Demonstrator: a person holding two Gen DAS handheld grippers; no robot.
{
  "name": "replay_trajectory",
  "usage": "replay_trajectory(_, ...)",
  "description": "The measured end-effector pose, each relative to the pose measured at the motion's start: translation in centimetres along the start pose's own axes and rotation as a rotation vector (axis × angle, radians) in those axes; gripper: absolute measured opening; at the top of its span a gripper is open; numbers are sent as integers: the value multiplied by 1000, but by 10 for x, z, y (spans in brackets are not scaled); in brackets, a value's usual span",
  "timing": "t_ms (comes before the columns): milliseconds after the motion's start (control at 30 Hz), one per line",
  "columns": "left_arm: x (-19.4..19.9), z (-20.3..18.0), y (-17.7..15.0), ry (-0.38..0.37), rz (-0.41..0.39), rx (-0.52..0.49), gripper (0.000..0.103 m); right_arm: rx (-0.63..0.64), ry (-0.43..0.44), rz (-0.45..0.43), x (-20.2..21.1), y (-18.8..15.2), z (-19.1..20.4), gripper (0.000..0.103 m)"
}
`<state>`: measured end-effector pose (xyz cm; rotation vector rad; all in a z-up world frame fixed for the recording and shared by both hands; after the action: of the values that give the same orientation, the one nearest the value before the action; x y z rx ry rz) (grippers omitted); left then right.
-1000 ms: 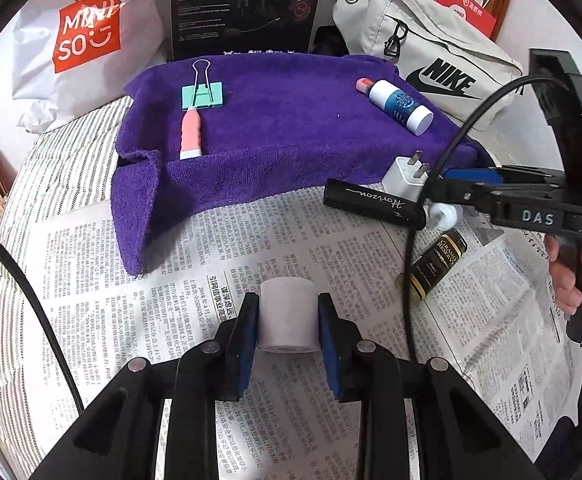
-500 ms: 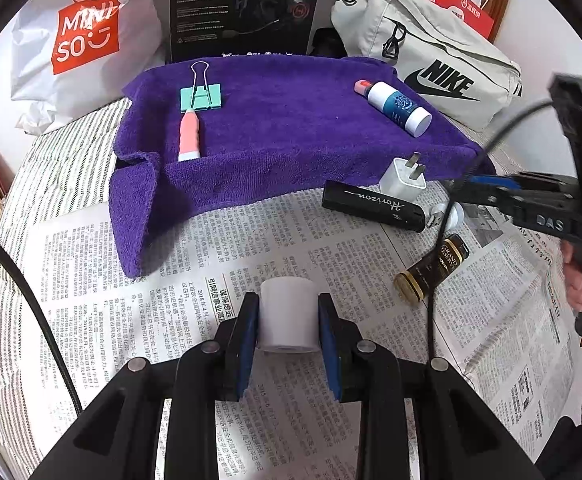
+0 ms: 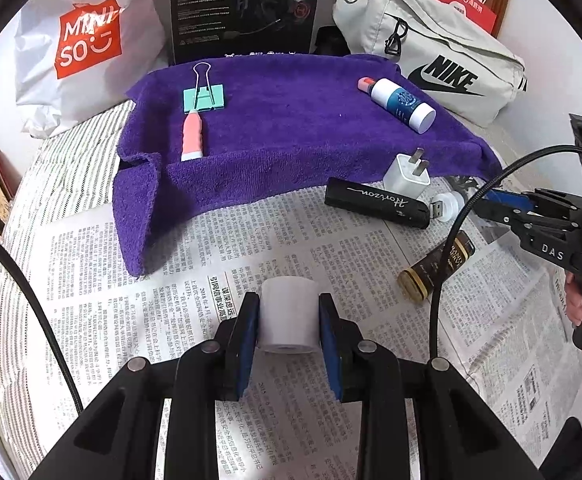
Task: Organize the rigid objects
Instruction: 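Lift the white tape roll with the left gripper while the right gripper reaches toward the clear cap, then grasp the clear plastic cap with the right gripper while the left holds the tape roll, then set the clear cap on the purple towel with the right gripper while the left carries the tape roll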
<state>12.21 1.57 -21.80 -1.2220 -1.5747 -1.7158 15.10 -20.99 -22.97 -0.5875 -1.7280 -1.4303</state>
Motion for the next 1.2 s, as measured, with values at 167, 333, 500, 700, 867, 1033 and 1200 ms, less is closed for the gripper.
replay_trajectory(167, 3, 1, -1, 1, -39, 29, 28, -17, 9, -74, 2, -5, -1, 27)
replay_trajectory(333, 5, 5, -8, 86, -135, 44, 28, -22, 14, -77, 2, -5, -1, 27)
replay_trajectory(500, 5, 5, -8, 96, -136, 42, 28, -14, 2, -79, 2, -4, 0, 27)
replay_trajectory(700, 4, 3, -8, 97, -133, 29, 28, -17, 7, -79, 1, -4, -1, 27)
replay_trajectory(867, 4, 2, -8, 91, -134, 34, 28, -19, 11, -79, 2, -4, 0, 27)
replay_trajectory(1033, 5, 3, -8, 83, -133, 46, 28, -31, 31, -76, 2, -4, -2, 27)
replay_trajectory(1200, 13, 3, -7, 8, -123, 86, 27, -25, 43, -63, 13, -3, -2, 27)
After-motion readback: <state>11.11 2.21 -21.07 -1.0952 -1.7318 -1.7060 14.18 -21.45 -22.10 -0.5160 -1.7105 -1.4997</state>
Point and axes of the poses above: each gripper's, at about its wrist camera, not at the fingertips, and x roughly against the way its jaws point, z to its left, y to its top, the point moved 8 cm from there along -x, roughly the way its jaws point, and after that the axes turned 1 degree about z, right-handed, at the moved point
